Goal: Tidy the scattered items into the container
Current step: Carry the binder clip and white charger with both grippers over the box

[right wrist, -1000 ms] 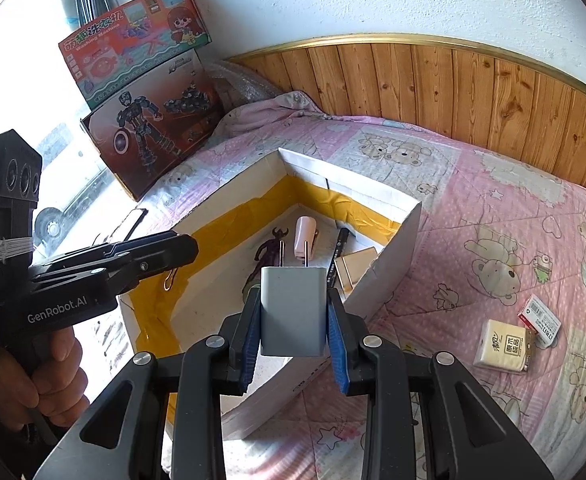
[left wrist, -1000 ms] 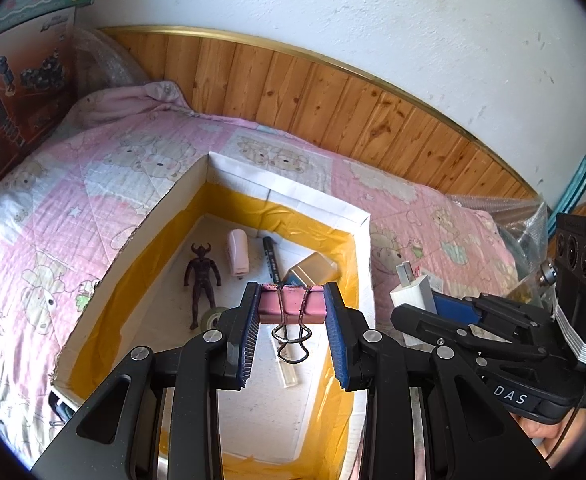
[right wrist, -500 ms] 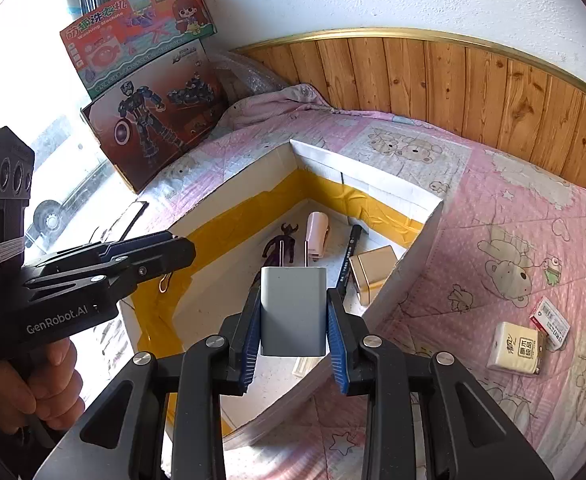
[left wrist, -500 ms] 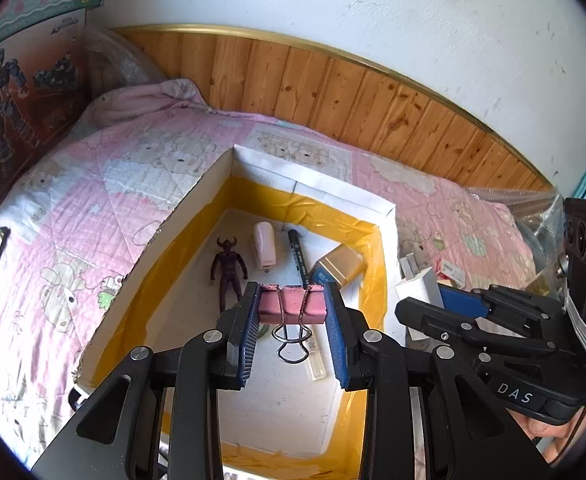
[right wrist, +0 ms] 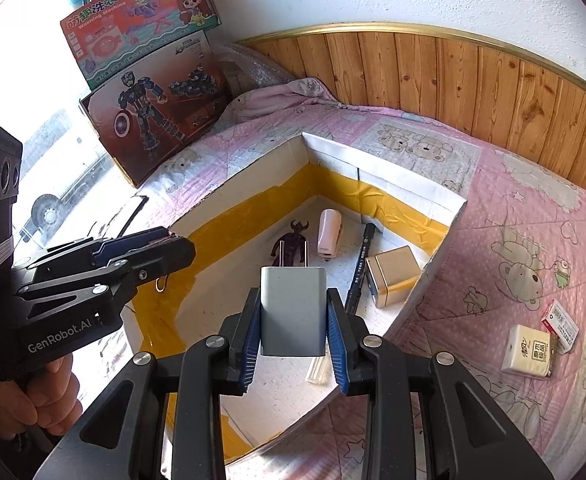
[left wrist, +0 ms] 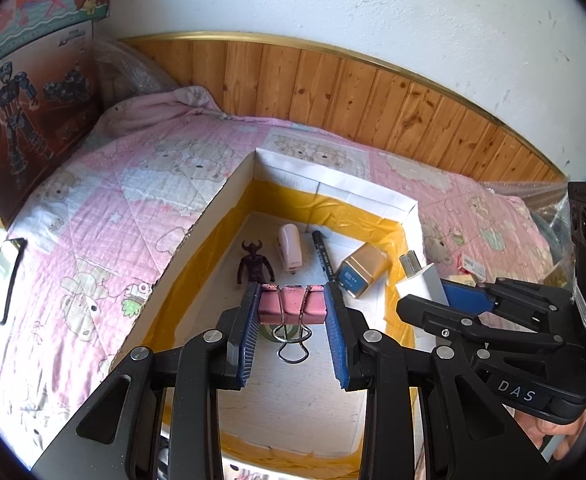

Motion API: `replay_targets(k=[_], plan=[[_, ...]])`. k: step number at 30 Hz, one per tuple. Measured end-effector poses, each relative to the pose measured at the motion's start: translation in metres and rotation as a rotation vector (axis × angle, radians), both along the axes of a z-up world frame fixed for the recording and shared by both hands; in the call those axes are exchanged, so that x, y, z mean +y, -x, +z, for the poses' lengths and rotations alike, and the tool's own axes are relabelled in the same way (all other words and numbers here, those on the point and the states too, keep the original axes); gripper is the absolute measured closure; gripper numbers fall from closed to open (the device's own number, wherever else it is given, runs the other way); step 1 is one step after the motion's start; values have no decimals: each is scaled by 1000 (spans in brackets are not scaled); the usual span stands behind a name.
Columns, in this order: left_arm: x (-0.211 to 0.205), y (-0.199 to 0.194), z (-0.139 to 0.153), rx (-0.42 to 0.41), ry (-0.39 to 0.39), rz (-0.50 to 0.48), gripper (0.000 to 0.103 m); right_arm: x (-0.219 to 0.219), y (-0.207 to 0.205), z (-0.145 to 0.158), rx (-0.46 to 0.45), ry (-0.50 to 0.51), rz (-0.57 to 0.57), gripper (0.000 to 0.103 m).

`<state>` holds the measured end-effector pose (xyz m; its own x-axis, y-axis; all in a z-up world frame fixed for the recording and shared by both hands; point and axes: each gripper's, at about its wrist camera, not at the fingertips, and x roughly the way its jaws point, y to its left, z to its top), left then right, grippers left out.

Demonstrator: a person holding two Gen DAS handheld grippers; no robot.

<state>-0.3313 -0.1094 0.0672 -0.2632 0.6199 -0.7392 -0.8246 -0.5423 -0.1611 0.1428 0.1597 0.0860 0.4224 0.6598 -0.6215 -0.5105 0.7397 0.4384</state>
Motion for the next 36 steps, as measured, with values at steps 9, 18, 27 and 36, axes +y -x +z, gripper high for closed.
replay_targets(k=[9,18,27,36], plan=[[-3,15,-7,-1,13,12,71,9,-4,-1,5,4,-4,71],[-1,23,-16,10,69,-18,71,14,-8,-2,9,6,-13,71],[4,20,-26,28,121,-60,71,18,-17,-4,16,11,-25,71],[5,19,-32,77,160,-72,71,23,-24,-8,31,20,-34,71]])
